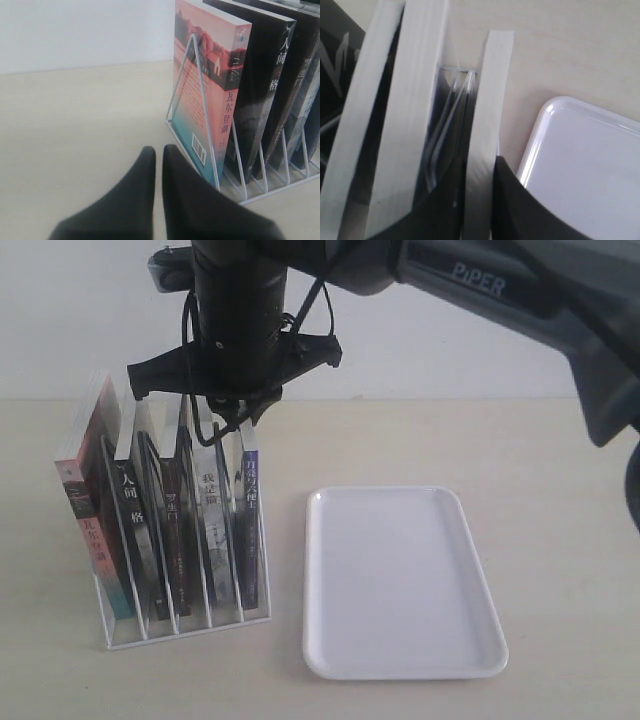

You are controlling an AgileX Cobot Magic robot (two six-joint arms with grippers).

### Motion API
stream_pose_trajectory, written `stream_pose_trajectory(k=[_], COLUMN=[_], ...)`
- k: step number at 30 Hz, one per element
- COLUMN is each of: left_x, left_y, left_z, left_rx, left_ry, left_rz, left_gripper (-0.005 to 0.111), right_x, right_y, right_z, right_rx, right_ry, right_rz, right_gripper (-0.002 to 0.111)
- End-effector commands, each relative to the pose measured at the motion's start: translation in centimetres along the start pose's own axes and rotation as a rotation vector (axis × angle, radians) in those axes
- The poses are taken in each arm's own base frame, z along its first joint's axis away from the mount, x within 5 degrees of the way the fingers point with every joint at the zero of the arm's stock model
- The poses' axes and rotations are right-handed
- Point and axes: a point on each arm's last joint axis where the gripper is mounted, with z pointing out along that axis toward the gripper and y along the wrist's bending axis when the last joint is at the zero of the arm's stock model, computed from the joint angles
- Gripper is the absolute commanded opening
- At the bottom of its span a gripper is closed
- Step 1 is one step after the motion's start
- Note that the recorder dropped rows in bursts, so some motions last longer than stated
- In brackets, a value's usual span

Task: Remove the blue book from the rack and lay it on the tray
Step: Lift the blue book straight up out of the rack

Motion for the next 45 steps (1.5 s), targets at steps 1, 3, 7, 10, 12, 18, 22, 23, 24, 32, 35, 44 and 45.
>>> stream_pose_trajectory(k=[1,3,7,10,12,18,22,23,24,32,35,44,45], left_x=[0.1,0.1,0.1,0.1,0.1,0.1,0.1,0.1,0.1,0.1,0.1,0.1,0.1], left_y=[0.0,0.0,0.0,0.0,0.0,0.0,0.0,0.0,0.0,0.0,0.0,0.0,0.0], left_z=[0.0,0.0,0.0,0.0,0.0,0.0,0.0,0.0,0.0,0.0,0.0,0.0,0.0], left_rx=[-0.003,-0.003,-0.003,-0.003,-0.003,-0.003,-0.003,-0.003,-0.003,-0.003,-0.003,-0.003,-0.003], left_ry=[0.001,0.001,0.001,0.001,0.001,0.001,0.001,0.001,0.001,0.001,0.001,0.001,0.001], left_rz=[-0.007,-0.007,-0.007,-0.007,-0.007,-0.007,-0.007,-0.007,-0.007,-0.007,-0.007,-0.007,-0.007], left_gripper=[0.005,0.005,0.005,0.005,0.005,0.005,0.005,0.005,0.005,0.005,0.005,0.005,0.005], right_x=[-0.5,-0.7,-0.9,-0.9,-0.9,-0.5,-0.1,0.2,0.4,2.6,4.6,9.2,9.5], right_y=[-0.6,-0.9,-1.7,-2.1,-2.4,-3.9,-5.3,-5.7,-5.9,-7.5,-8.5,-8.6,-8.5], right_z=[-2.5,-4.5,-8.4,-10.3,-11.6,-16.3,-19.8,-20.9,-21.3,-19.9,-17.8,-10.2,-9.4], right_rx=[-0.014,-0.030,-0.057,-0.062,-0.068,-0.073,-0.031,-0.023,-0.021,0.176,0.255,0.261,0.265], right_ry=[-0.050,-0.087,-0.158,-0.196,-0.222,-0.322,-0.413,-0.433,-0.439,-0.350,-0.240,-0.272,-0.281], right_rz=[0.010,0.024,0.037,0.029,0.022,0.021,-0.039,-0.087,-0.106,-0.485,-0.593,-0.883,-0.905], right_gripper=[0.000,0.000,0.000,0.000,0.000,0.000,0.000,0.000,0.000,0.000,0.000,0.000,0.000])
